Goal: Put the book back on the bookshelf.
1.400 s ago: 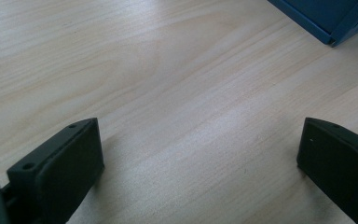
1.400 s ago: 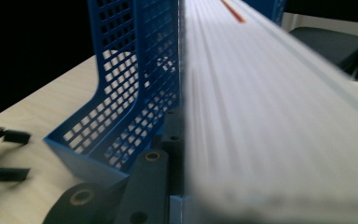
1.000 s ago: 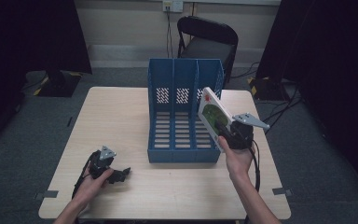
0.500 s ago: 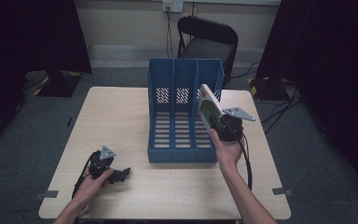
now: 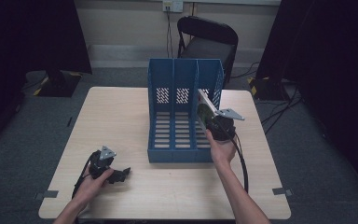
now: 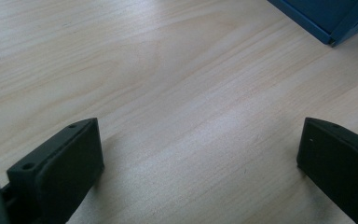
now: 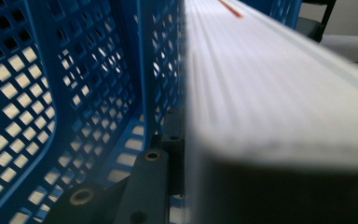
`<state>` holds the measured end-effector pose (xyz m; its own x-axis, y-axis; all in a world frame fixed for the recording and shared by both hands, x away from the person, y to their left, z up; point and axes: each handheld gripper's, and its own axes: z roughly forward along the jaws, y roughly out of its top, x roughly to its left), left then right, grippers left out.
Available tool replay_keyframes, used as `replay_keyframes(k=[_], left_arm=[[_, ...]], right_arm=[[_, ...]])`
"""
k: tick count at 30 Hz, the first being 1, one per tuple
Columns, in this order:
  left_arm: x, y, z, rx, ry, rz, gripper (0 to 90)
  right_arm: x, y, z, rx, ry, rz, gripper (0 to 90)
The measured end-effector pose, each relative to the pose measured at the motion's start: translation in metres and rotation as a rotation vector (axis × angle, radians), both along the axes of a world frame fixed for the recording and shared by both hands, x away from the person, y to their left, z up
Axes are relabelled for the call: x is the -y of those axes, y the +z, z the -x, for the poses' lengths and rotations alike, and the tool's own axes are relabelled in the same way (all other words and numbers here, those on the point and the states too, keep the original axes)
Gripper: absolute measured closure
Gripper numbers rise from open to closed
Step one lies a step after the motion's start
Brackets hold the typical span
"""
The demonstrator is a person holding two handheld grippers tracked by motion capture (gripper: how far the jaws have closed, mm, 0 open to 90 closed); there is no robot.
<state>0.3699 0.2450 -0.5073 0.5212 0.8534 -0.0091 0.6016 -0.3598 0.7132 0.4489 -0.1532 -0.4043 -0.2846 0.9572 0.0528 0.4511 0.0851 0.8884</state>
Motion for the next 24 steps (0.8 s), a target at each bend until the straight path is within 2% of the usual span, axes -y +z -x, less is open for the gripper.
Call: replay_keyframes(k=[3, 11, 17, 24], left_arm=[[0.0, 0.0, 0.0, 0.001, 0.001, 0.0, 0.0], [0.0, 0.0, 0.0, 0.0, 0.0, 0.0, 0.0], [0.0, 0.0, 0.0, 0.0, 0.0, 0.0, 0.0], [0.0, 0.0, 0.0, 0.0, 0.0, 0.0, 0.0]], right_arm=[[0.001, -0.008, -0.002, -0.027, 0.005, 0.002, 76.6], [0.004, -0.017, -0.005, -0.063, 0.0, 0.02, 76.5], [0.002, -0.021, -0.007, -0.087, 0.019, 0.029, 76.4], [0.002, -0.021, -0.005, -0.092, 0.028, 0.038, 76.2]])
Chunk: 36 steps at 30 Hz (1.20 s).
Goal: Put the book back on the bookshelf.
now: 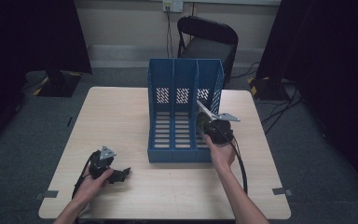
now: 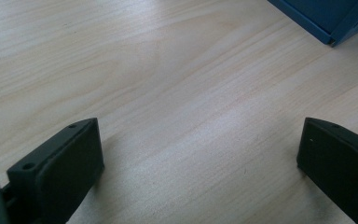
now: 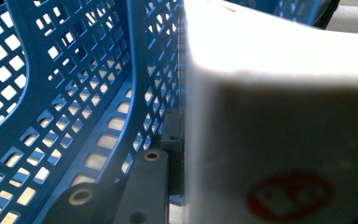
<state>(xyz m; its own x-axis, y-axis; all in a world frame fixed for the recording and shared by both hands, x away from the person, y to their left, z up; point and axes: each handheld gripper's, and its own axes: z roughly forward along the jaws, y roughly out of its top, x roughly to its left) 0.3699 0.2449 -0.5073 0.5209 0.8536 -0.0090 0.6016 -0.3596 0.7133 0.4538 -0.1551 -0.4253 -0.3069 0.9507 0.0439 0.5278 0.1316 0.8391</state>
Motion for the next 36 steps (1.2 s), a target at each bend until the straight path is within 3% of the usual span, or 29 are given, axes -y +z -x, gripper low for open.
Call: replay_keyframes(k=[8, 20, 21, 25, 28, 31, 36], left_arm=[[0.0, 0.0, 0.0, 0.0, 0.0, 0.0, 0.0], [0.0, 0.0, 0.0, 0.001, 0.002, 0.0, 0.0], [0.0, 0.0, 0.0, 0.001, 0.002, 0.0, 0.0], [0.0, 0.0, 0.0, 0.001, 0.001, -0.001, 0.0], [0.0, 0.0, 0.0, 0.001, 0.002, 0.0, 0.0], [0.0, 0.0, 0.0, 0.001, 0.002, 0.0, 0.0], [0.0, 0.0, 0.0, 0.001, 0.002, 0.0, 0.0]], right_arm=[[0.004, -0.006, 0.009, -0.017, -0.003, -0.011, 75.5], [0.006, -0.008, 0.016, 0.02, 0.015, -0.027, 73.5], [0.005, -0.007, 0.019, 0.044, 0.024, -0.032, 71.2], [0.005, -0.005, 0.022, 0.058, 0.043, -0.046, 70.3], [0.006, -0.006, 0.025, 0.071, 0.051, -0.025, 70.1], [0.009, -0.008, 0.026, 0.071, 0.057, -0.05, 68.5], [0.008, -0.009, 0.026, 0.077, 0.065, -0.048, 67.7]])
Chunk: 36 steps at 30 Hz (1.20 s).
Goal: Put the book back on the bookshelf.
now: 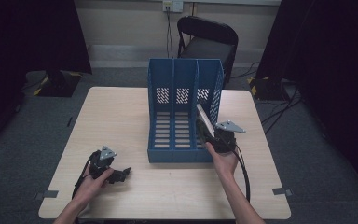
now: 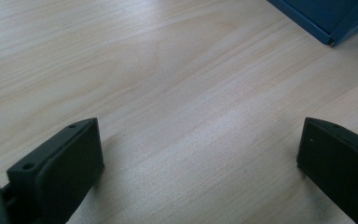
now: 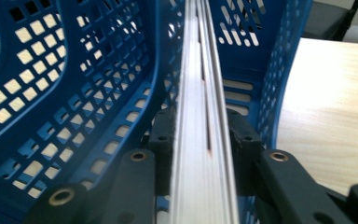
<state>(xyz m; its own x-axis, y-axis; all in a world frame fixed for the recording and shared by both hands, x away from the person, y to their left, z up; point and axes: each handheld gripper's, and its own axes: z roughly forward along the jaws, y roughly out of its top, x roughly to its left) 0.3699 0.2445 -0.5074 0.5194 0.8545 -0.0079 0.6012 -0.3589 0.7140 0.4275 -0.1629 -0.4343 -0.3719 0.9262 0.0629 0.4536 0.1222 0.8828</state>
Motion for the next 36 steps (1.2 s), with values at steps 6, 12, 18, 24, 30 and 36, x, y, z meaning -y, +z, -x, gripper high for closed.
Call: replay_keyframes(k=[6, 12, 18, 24, 30, 36], left_arm=[[0.0, 0.0, 0.0, 0.0, 0.002, -0.001, 0.0], [0.0, 0.0, 0.0, 0.0, 0.002, -0.002, 0.0], [0.0, 0.0, 0.0, 0.0, 0.003, -0.001, 0.0], [0.0, 0.0, 0.0, 0.0, 0.003, -0.001, 0.0], [0.0, 0.0, 0.0, 0.0, 0.002, -0.001, 0.0], [0.0, 0.0, 0.0, 0.0, 0.003, -0.001, 0.0]], right_arm=[[0.0, -0.003, 0.0, 0.013, -0.013, -0.01, 68.9], [-0.002, -0.005, -0.003, 0.001, -0.012, -0.008, 69.6], [-0.005, -0.007, -0.004, 0.005, -0.032, 0.017, 71.4], [-0.007, -0.009, -0.005, 0.025, -0.07, 0.034, 76.1], [-0.013, -0.011, -0.003, 0.056, -0.116, 0.04, 76.4], [-0.018, -0.01, 0.001, 0.084, -0.179, 0.056, 76.6]])
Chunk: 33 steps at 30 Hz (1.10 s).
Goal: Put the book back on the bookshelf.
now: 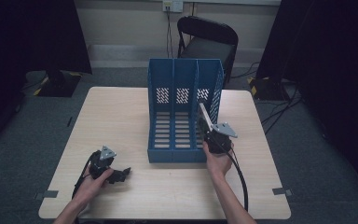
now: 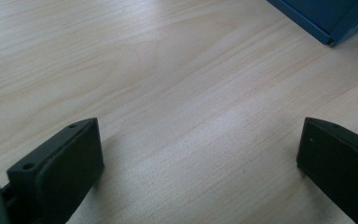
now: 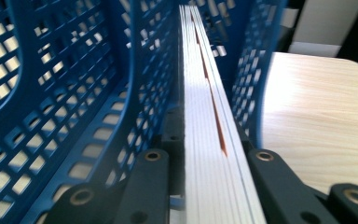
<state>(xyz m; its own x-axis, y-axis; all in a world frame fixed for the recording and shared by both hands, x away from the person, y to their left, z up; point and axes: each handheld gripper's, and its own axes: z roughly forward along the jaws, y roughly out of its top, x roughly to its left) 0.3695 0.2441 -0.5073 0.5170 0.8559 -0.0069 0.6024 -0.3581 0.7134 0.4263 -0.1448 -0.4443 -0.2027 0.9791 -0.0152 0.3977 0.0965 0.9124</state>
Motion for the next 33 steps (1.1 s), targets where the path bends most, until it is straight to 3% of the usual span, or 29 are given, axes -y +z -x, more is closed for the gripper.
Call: replay_keyframes(k=[5, 11, 15, 21, 33], left_arm=[[0.0, 0.0, 0.0, 0.0, -0.001, 0.0, 0.0], [0.0, 0.0, 0.0, 0.0, 0.0, 0.0, 0.0], [0.0, 0.0, 0.0, 0.0, 0.0, 0.001, 0.0], [0.0, 0.0, 0.0, 0.0, 0.0, 0.001, 0.0], [0.0, 0.0, 0.0, 0.0, 0.0, 0.0, 0.0]], right_arm=[[0.0058, 0.0038, 0.001, 0.008, -0.061, -0.05, 76.7], [0.0072, 0.0065, 0.0023, 0.044, -0.126, -0.043, 76.6], [0.0086, 0.0055, 0.0006, 0.037, -0.16, -0.063, 76.6], [0.0073, 0.0025, -0.0007, 0.034, -0.177, -0.072, 76.6], [0.005, -0.0016, 0.0003, 0.041, -0.193, -0.046, 76.4]])
